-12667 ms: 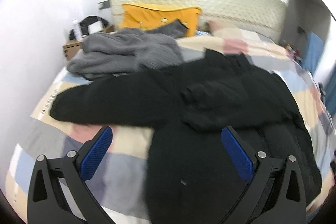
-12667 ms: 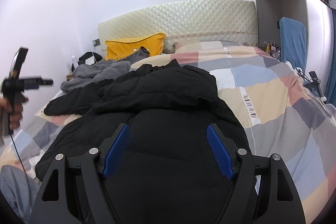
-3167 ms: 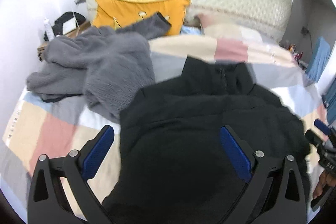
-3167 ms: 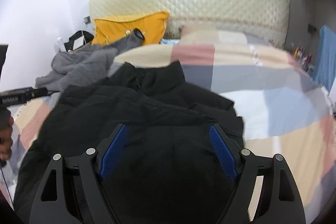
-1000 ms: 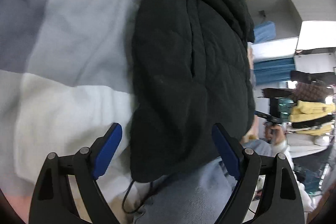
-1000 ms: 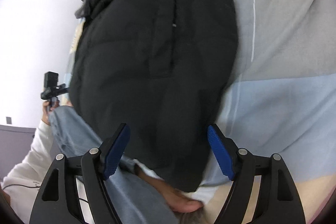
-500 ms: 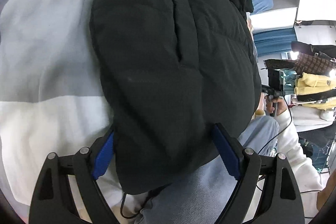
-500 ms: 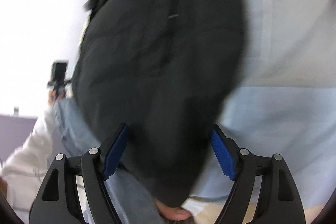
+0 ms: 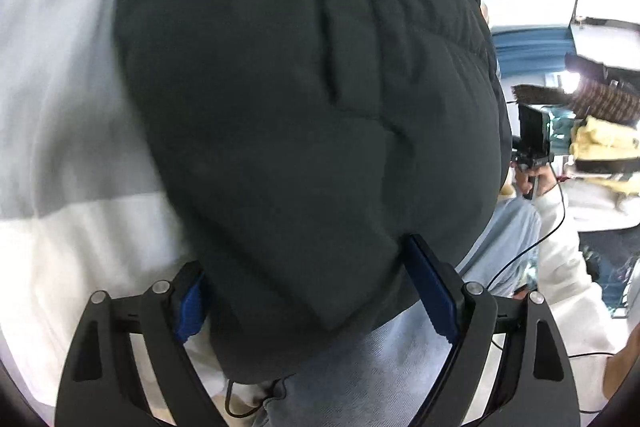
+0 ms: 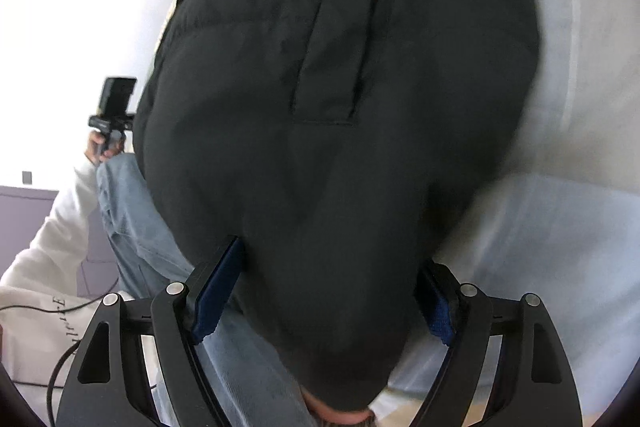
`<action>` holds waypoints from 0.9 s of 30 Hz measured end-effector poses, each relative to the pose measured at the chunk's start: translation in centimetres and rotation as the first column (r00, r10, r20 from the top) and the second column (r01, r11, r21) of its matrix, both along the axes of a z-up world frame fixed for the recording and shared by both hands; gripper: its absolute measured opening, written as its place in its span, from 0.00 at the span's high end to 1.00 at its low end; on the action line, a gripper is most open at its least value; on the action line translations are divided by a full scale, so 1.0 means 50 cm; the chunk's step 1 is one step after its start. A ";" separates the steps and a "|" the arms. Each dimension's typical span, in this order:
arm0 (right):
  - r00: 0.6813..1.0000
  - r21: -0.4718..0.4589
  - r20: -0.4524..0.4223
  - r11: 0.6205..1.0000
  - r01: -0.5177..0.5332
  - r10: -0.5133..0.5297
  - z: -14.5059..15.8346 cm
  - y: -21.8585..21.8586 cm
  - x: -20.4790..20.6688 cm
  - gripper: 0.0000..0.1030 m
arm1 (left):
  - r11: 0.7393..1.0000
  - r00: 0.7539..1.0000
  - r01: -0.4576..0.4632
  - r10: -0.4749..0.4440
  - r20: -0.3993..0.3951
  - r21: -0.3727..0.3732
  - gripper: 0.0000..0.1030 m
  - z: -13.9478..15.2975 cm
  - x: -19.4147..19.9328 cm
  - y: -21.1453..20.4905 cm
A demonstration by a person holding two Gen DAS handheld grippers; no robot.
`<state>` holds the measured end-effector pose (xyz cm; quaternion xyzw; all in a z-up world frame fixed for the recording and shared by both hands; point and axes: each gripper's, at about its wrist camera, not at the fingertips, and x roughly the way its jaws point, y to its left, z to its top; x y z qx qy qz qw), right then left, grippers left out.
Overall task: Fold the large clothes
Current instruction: 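Close both tools on the jacket hem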
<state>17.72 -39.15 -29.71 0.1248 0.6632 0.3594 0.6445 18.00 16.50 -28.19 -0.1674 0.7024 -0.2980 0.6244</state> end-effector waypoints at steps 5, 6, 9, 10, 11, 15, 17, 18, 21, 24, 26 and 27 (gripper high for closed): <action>0.993 0.054 0.101 0.997 -0.061 0.055 0.070 0.046 0.004 0.22 | 0.975 0.974 -0.221 0.220 -0.058 -0.022 0.24 0.052 0.002 0.006; 0.991 0.054 0.123 0.997 -0.058 0.051 0.083 0.053 0.004 0.23 | 0.975 0.975 -0.223 0.223 -0.021 0.017 0.24 0.060 0.000 -0.008; 0.985 0.018 0.171 0.999 -0.039 0.035 0.105 0.063 -0.004 0.34 | 0.962 0.962 -0.269 0.270 -0.026 0.045 0.29 0.053 -0.005 -0.017; 0.981 -0.002 0.191 0.999 -0.037 0.037 0.110 0.067 -0.009 0.49 | 0.955 0.956 -0.293 0.294 -0.022 0.048 0.39 0.055 -0.004 -0.014; 0.974 -0.030 0.224 0.999 -0.028 0.034 0.118 0.069 -0.016 0.58 | 0.948 0.949 -0.313 0.314 -0.020 0.058 0.51 0.057 -0.007 -0.009; 0.954 -0.058 0.295 0.995 0.076 -0.055 0.158 0.057 -0.030 0.89 | 0.905 0.905 -0.424 0.425 -0.037 0.032 0.80 0.072 -0.024 0.026; 0.938 -0.048 0.332 0.991 0.125 -0.102 0.190 0.048 -0.039 0.91 | 0.878 0.878 -0.479 0.478 -0.017 -0.027 0.91 0.101 -0.036 0.053; 0.928 -0.040 0.352 0.988 0.147 -0.124 0.208 0.050 -0.044 0.92 | 0.867 0.868 -0.496 0.497 0.008 -0.054 0.92 0.122 -0.042 0.056; 0.875 0.005 0.454 0.982 0.190 -0.171 0.291 0.060 -0.071 0.93 | 0.851 0.842 -0.509 0.524 0.129 -0.130 0.95 0.218 -0.064 0.057; 0.820 0.065 0.531 0.975 0.213 -0.214 0.386 0.059 -0.100 0.94 | 0.857 0.838 -0.482 0.512 0.191 -0.182 0.95 0.292 -0.087 0.052; 0.788 0.088 0.572 0.972 0.219 -0.229 0.437 0.062 -0.121 0.94 | 0.841 0.823 -0.495 0.534 0.193 -0.216 0.96 0.326 -0.119 0.074; 0.773 0.105 0.586 0.969 0.225 -0.243 0.460 0.057 -0.136 0.94 | 0.838 0.820 -0.497 0.538 0.195 -0.224 0.96 0.335 -0.126 0.084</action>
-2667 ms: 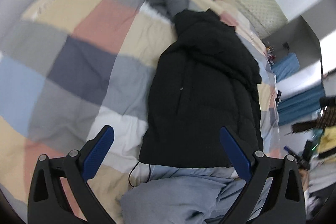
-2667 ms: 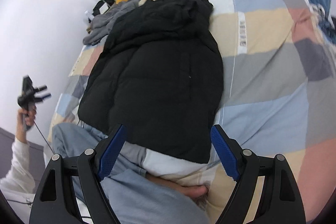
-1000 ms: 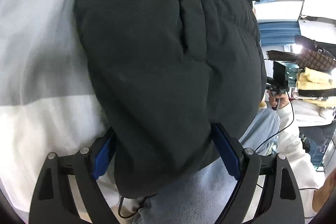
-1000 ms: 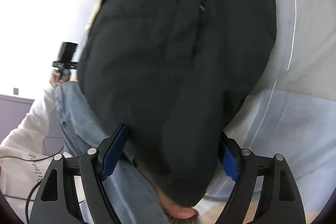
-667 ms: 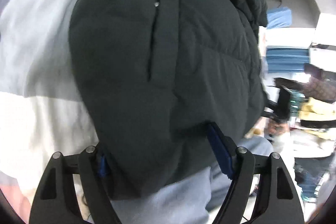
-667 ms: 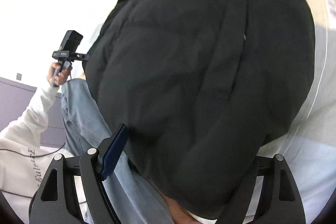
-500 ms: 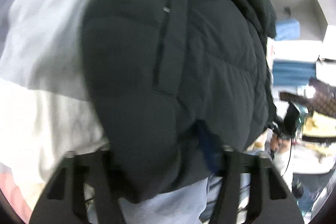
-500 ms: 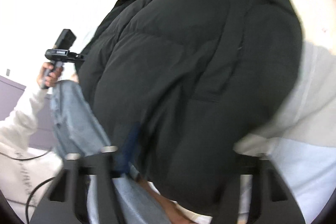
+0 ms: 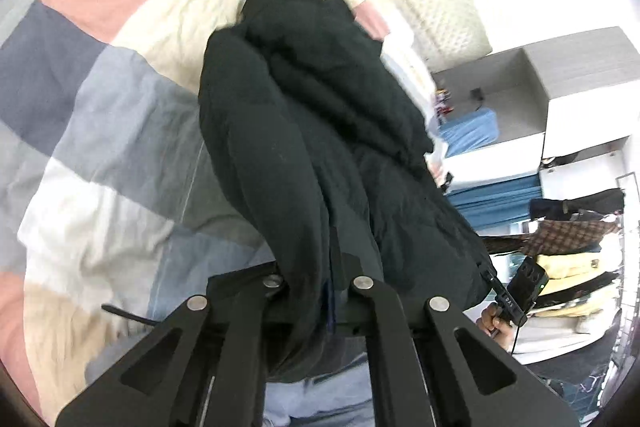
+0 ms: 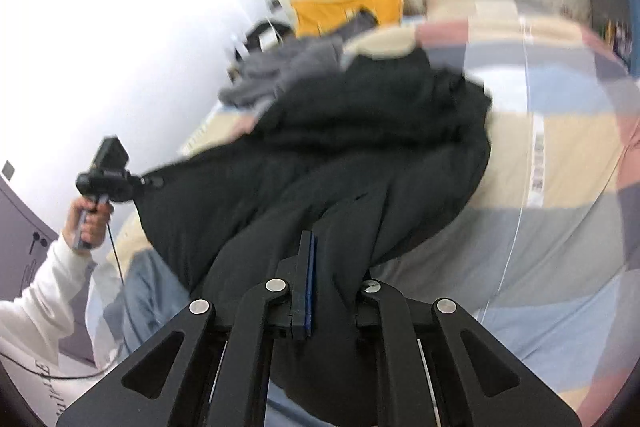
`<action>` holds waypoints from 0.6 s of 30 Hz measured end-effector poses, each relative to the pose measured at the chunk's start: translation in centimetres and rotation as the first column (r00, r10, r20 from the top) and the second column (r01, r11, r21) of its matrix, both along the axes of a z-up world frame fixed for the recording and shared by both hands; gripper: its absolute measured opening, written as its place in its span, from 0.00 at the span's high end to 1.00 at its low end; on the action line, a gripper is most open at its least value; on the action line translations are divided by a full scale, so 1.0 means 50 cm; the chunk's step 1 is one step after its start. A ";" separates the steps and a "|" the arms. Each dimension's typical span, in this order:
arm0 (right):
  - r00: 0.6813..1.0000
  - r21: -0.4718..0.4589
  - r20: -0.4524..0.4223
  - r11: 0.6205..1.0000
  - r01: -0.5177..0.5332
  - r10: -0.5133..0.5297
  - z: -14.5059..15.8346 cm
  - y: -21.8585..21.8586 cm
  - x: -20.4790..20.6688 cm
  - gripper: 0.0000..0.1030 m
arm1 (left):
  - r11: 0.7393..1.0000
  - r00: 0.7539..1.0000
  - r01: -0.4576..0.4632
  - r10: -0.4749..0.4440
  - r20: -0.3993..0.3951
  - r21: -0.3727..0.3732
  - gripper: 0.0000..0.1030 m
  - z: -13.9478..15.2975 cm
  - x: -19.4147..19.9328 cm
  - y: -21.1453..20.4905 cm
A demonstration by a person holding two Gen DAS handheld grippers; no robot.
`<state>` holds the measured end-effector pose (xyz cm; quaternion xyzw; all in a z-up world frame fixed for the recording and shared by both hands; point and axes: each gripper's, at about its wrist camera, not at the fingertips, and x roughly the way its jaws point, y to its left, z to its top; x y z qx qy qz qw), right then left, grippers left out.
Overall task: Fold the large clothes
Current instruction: 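Close both tools on the jacket hem, then lift the hem with both tools and fold it toward the collar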
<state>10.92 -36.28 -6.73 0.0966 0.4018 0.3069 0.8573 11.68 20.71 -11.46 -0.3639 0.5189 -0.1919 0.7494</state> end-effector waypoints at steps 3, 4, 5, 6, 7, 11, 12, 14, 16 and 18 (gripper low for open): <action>0.999 0.027 0.045 0.999 0.022 -0.023 0.046 -0.014 -0.052 0.95 | 0.999 0.999 -0.031 0.031 0.031 -0.030 0.96 0.037 -0.046 0.037; 0.997 0.043 0.059 0.998 0.037 -0.040 0.057 -0.021 -0.072 0.95 | 0.998 0.998 -0.038 0.040 0.050 -0.042 0.96 0.055 -0.075 0.057; 0.995 0.078 0.073 0.995 0.058 -0.064 0.071 -0.029 -0.102 0.95 | 0.998 0.997 -0.044 0.047 0.063 -0.052 0.96 0.063 -0.091 0.063; 0.994 0.106 0.079 0.992 0.069 -0.078 0.080 -0.038 -0.119 0.95 | 0.996 0.995 -0.058 0.064 0.081 -0.072 0.96 0.073 -0.117 0.072; 0.991 0.145 0.092 0.986 0.083 -0.097 0.093 -0.047 -0.150 0.95 | 0.994 0.993 -0.068 0.077 0.095 -0.088 0.96 0.082 -0.136 0.065; 0.982 0.221 0.119 0.968 0.121 -0.150 0.131 -0.060 -0.244 0.95 | 0.983 0.986 -0.098 0.117 0.116 -0.157 0.97 0.100 -0.215 0.074; 0.981 0.242 0.107 0.961 0.133 -0.163 0.138 -0.066 -0.261 0.95 | 0.980 0.985 -0.104 0.126 0.122 -0.172 0.97 0.106 -0.243 0.081; 0.979 0.276 0.070 0.947 0.167 -0.193 0.141 -0.077 -0.293 0.95 | 0.978 0.983 -0.103 0.128 0.132 -0.183 0.97 0.107 -0.261 0.078; 0.977 0.275 0.051 0.943 0.185 -0.207 0.134 -0.077 -0.311 0.95 | 0.978 0.984 -0.102 0.126 0.127 -0.180 0.97 0.112 -0.279 0.075; 0.975 0.278 0.014 0.938 0.209 -0.221 0.119 -0.077 -0.313 0.95 | 0.984 0.984 -0.085 0.107 0.142 -0.156 0.97 0.111 -0.280 0.068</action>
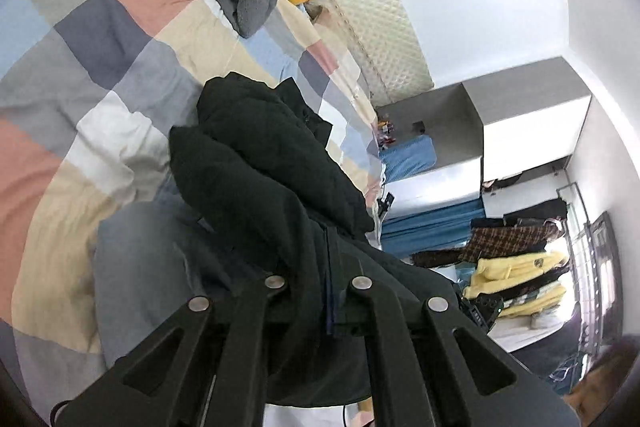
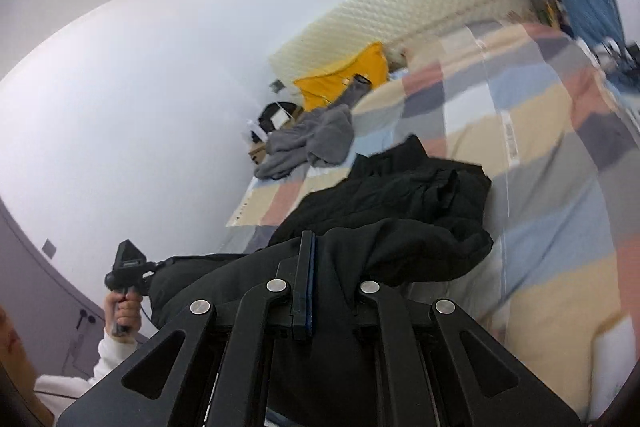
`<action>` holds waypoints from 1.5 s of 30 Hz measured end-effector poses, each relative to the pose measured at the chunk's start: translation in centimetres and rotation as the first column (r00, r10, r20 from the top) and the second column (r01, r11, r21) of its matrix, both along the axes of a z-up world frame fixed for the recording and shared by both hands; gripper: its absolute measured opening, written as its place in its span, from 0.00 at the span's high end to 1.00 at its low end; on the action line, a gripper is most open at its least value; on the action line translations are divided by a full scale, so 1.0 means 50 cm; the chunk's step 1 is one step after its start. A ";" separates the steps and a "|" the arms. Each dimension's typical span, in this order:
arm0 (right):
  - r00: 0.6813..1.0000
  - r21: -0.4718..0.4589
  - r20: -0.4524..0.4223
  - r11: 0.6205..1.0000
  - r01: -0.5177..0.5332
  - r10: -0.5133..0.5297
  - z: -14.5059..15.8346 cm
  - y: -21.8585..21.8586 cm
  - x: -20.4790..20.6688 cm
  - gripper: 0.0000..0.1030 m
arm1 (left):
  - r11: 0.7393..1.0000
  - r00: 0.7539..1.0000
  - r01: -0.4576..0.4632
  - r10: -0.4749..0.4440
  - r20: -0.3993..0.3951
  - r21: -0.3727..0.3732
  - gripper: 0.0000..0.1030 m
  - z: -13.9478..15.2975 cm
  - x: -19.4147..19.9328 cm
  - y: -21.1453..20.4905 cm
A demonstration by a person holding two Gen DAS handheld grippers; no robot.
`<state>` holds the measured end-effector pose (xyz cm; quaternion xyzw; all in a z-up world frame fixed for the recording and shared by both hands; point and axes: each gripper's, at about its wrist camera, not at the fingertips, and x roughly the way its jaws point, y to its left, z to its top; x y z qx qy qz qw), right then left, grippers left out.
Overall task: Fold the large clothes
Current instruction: 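Lift the hem with both tools and fold it toward the collar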
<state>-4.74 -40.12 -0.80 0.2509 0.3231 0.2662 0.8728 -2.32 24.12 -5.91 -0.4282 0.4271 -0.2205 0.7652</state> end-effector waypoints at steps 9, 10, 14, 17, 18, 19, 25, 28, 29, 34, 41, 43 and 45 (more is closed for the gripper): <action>0.995 0.153 -0.016 0.983 0.096 -0.095 -0.035 -0.052 0.060 0.95 | 0.998 0.996 0.063 -0.065 0.057 0.023 0.96 0.024 0.086 0.008; 0.994 0.168 -0.009 0.980 0.106 -0.106 -0.037 -0.055 0.070 0.95 | 0.998 0.997 0.063 -0.065 0.051 0.024 0.96 0.028 0.099 0.011; 0.987 0.200 -0.005 0.967 0.159 -0.162 -0.054 -0.065 0.150 0.95 | 0.994 0.996 0.081 -0.084 0.030 0.080 0.96 0.049 0.159 0.004; 0.979 0.185 -0.038 0.962 0.203 -0.200 -0.078 -0.078 0.211 0.95 | 0.990 0.996 0.087 -0.089 0.006 0.111 0.96 0.057 0.208 -0.011; 0.976 0.197 -0.062 0.956 0.218 -0.210 -0.092 -0.085 0.236 0.95 | 0.988 0.996 0.085 -0.086 0.006 0.128 0.96 0.060 0.220 -0.015; 0.973 0.203 -0.082 0.952 0.229 -0.216 -0.102 -0.090 0.262 0.95 | 0.987 0.997 0.077 -0.079 0.007 0.142 0.95 0.061 0.233 -0.020; 0.950 0.156 -0.161 0.943 0.293 -0.268 -0.135 -0.097 0.383 0.95 | 0.945 0.996 0.082 -0.085 -0.004 0.316 0.95 0.082 0.333 -0.065; 0.943 0.146 -0.178 0.940 0.310 -0.283 -0.141 -0.090 0.432 0.95 | 0.945 0.998 0.058 -0.047 -0.040 0.322 0.93 0.074 0.379 -0.058; 0.936 0.148 -0.196 0.935 0.324 -0.293 -0.148 -0.090 0.453 0.95 | 0.951 0.998 0.043 -0.025 -0.063 0.308 0.92 0.067 0.397 -0.053; 0.905 0.126 -0.286 0.923 0.363 -0.316 -0.190 -0.087 0.534 0.95 | 0.932 0.993 0.000 0.044 -0.114 0.362 0.91 0.034 0.470 -0.060; 0.845 -0.005 -0.398 0.922 0.388 -0.358 -0.268 -0.062 0.645 0.95 | 0.889 0.965 -0.031 0.145 -0.216 0.457 0.91 -0.043 0.560 -0.089; 0.830 -0.014 -0.425 0.919 0.394 -0.362 -0.291 -0.058 0.666 0.95 | 0.864 0.956 -0.022 0.165 -0.241 0.502 0.91 -0.061 0.581 -0.101; 0.806 -0.021 -0.474 0.920 0.392 -0.354 -0.325 -0.056 0.690 0.95 | 0.842 0.945 -0.010 0.185 -0.271 0.539 0.91 -0.086 0.607 -0.114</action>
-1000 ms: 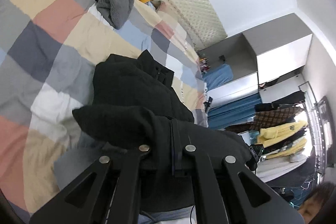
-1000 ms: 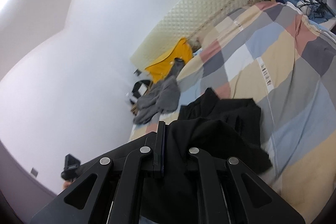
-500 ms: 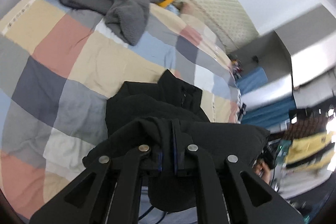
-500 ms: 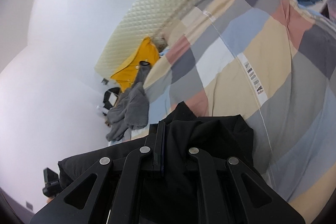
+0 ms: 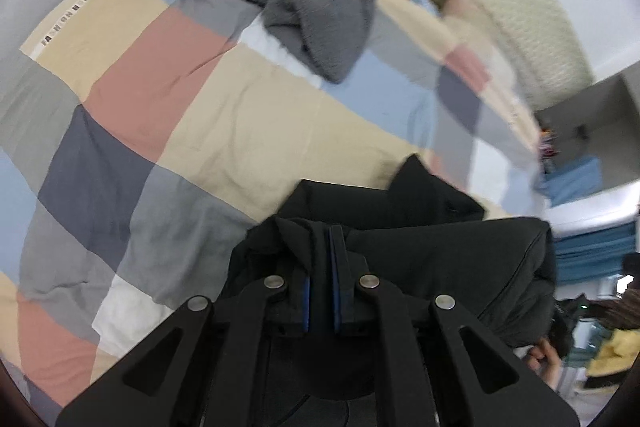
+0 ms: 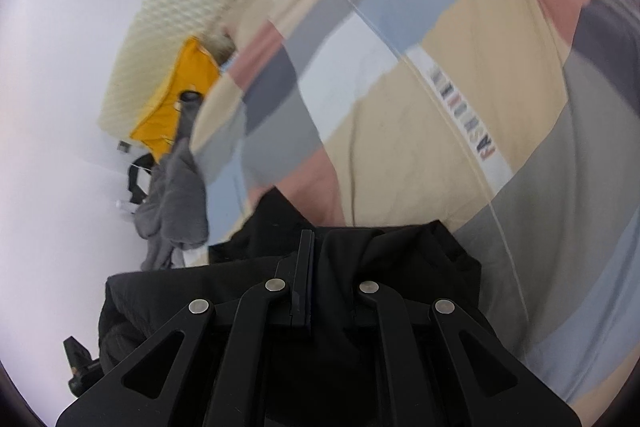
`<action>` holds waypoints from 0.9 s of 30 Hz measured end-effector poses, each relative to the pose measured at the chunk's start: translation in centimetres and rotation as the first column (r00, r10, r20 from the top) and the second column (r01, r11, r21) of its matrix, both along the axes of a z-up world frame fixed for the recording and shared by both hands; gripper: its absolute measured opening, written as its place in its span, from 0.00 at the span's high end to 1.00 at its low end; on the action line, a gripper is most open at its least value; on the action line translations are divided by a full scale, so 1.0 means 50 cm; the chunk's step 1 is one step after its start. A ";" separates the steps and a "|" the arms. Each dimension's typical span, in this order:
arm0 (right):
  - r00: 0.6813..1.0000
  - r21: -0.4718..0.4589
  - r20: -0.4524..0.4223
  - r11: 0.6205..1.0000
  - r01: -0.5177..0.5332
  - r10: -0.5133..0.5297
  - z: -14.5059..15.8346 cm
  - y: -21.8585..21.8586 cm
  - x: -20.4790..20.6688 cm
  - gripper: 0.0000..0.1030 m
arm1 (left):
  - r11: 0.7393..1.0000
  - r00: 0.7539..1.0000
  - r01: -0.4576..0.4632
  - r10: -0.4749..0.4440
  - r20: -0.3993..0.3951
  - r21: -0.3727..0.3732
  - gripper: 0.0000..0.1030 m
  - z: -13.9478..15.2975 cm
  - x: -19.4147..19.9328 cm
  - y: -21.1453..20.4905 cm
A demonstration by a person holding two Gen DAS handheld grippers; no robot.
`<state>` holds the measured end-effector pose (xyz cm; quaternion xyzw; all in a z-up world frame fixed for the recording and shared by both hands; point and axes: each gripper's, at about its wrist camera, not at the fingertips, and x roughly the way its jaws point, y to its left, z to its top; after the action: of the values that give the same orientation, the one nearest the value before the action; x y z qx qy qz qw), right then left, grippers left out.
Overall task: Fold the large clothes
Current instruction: 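Lift the hem with both tools and fold it toward the collar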
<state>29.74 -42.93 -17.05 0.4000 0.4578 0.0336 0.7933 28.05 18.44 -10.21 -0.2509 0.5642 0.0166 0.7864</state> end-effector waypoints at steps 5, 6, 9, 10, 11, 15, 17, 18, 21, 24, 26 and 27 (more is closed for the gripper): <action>0.998 0.042 -0.066 0.999 0.009 -0.006 -0.073 -0.007 0.040 0.96 | 0.999 0.996 0.004 0.000 -0.087 0.052 0.91 -0.070 0.057 -0.032; 0.998 0.050 -0.066 0.999 0.016 -0.012 -0.082 -0.007 0.041 0.96 | 0.998 0.995 0.012 -0.006 -0.100 0.055 0.91 -0.082 0.067 -0.037; 0.998 0.053 -0.070 0.999 0.002 0.002 -0.116 -0.001 0.047 0.99 | 0.994 0.991 0.049 -0.036 -0.131 0.099 0.91 -0.116 0.096 -0.058; 0.997 0.063 -0.073 0.998 0.007 -0.002 -0.124 -0.002 0.048 0.99 | 0.992 0.990 0.057 -0.041 -0.135 0.110 0.91 -0.125 0.101 -0.064; 0.997 0.073 -0.076 0.997 0.012 -0.006 -0.133 -0.002 0.051 0.99 | 0.991 0.990 0.063 -0.047 -0.136 0.116 0.91 -0.134 0.103 -0.069; 0.996 0.082 -0.086 0.997 0.016 -0.009 -0.149 0.001 0.056 1.00 | 0.984 0.989 0.087 -0.066 -0.134 0.159 0.91 -0.148 0.095 -0.087; 0.996 0.081 -0.087 0.996 0.020 -0.013 -0.145 0.002 0.052 1.00 | 0.983 0.990 0.086 -0.066 -0.127 0.164 0.91 -0.139 0.086 -0.085; 0.996 0.088 -0.083 0.996 0.027 -0.020 -0.140 0.000 0.046 0.99 | 0.984 0.990 0.085 -0.066 -0.126 0.159 0.91 -0.137 0.086 -0.087; 0.997 0.104 -0.060 0.993 0.047 -0.041 -0.121 -0.004 0.026 0.96 | 0.986 0.991 0.093 -0.078 -0.111 0.141 0.91 -0.126 0.064 -0.079; 0.999 0.088 -0.044 0.996 0.024 -0.020 -0.093 0.000 0.007 0.91 | 0.986 0.990 0.106 -0.093 -0.105 0.126 0.91 -0.114 0.045 -0.079; 0.999 0.096 -0.043 0.995 0.026 -0.022 -0.074 -0.007 -0.009 0.90 | 0.990 0.992 0.095 -0.086 -0.089 0.103 0.85 -0.094 0.024 -0.071; 0.999 0.099 -0.039 0.995 0.025 -0.021 -0.063 -0.010 -0.018 0.87 | 0.991 0.993 0.093 -0.085 -0.086 0.093 0.81 -0.086 0.018 -0.067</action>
<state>28.83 -43.45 -20.21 0.4450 0.4660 0.0394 0.7638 28.95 15.07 -14.51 -0.1863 0.6050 0.0189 0.7739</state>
